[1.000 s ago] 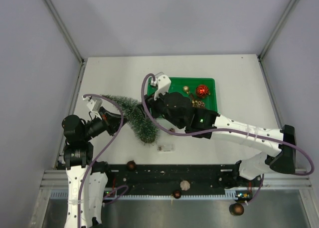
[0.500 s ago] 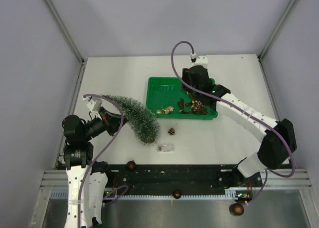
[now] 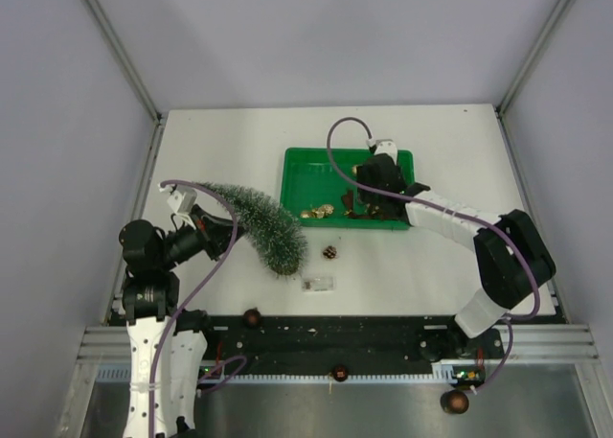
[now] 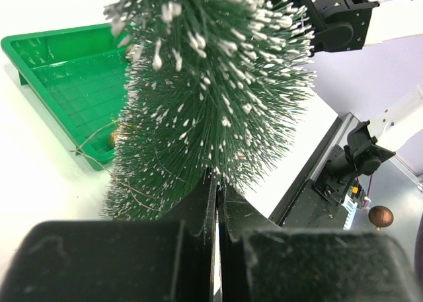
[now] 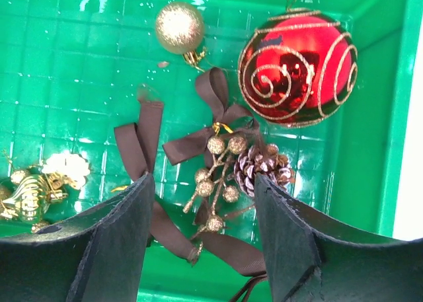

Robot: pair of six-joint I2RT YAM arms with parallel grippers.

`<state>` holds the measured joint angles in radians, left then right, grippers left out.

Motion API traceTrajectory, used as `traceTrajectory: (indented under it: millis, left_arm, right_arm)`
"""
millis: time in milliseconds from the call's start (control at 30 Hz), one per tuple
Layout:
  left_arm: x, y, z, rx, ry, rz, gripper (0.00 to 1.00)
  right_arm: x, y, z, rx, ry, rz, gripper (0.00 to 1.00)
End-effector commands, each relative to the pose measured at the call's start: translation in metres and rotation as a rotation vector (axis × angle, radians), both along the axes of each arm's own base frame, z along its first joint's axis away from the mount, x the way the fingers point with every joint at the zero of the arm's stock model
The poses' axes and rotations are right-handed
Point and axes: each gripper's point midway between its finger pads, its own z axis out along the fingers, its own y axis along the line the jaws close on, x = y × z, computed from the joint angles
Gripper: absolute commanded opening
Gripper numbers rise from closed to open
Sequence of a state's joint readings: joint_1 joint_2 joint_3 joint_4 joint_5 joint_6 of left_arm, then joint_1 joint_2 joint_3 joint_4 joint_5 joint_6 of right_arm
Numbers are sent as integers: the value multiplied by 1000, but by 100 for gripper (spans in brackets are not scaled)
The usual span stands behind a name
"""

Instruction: Decorate the small christmas tree

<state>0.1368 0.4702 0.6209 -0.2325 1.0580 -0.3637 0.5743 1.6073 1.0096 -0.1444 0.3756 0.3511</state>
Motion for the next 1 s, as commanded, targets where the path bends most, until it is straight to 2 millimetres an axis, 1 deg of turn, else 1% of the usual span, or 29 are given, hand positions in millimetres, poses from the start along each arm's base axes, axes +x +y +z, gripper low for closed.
traceTrajectory:
  millis: [0,100,200,233,267,367,467,500,533,600,667,733,867,967]
  left_arm:
    - [1,-1,7,6,-29,-13,0]
    - [1,-1,8,9,-32,-13,0]
    - [1,0,6,11,-26,-10,0]
    - [1,0,5,10,-22,-13,0]
    - [2,0,4,11,-17,-15,0]
    - [3,0,3,17,-8,-16,0]
    - [3,1,2,21,-5,-13,0]
    - [4,1,2,22,-4,-14,0]
    - [4,1,1,22,-1,-11,0]
    - [4,1,0,25,0,-9,0]
    - [5,2,1,30,-4,-4,0]
    - [5,2,1,33,-9,1,0]
    - [5,2,1,33,-8,1,0]
    - [6,2,1,32,-5,1,0]
  right_arm:
    - [33,11,55,82,-151,6,61]
    - [53,4,62,76,-145,-32,61]
    - [74,1,58,66,-126,-50,61]
    - [82,1,53,62,-114,-55,61]
    - [90,5,55,66,-118,-52,61]
    - [109,13,50,56,-123,-39,60]
    - [126,22,36,40,-107,-26,60]
    - [130,23,27,31,-93,-26,59]
    - [134,26,26,34,-91,-21,59]
    - [139,30,14,27,-70,-14,58]
    - [140,33,3,29,-49,-6,57]
    - [140,37,-6,31,-30,3,55]
    - [137,36,-25,19,5,8,53]
    - [135,36,-31,19,18,12,49]
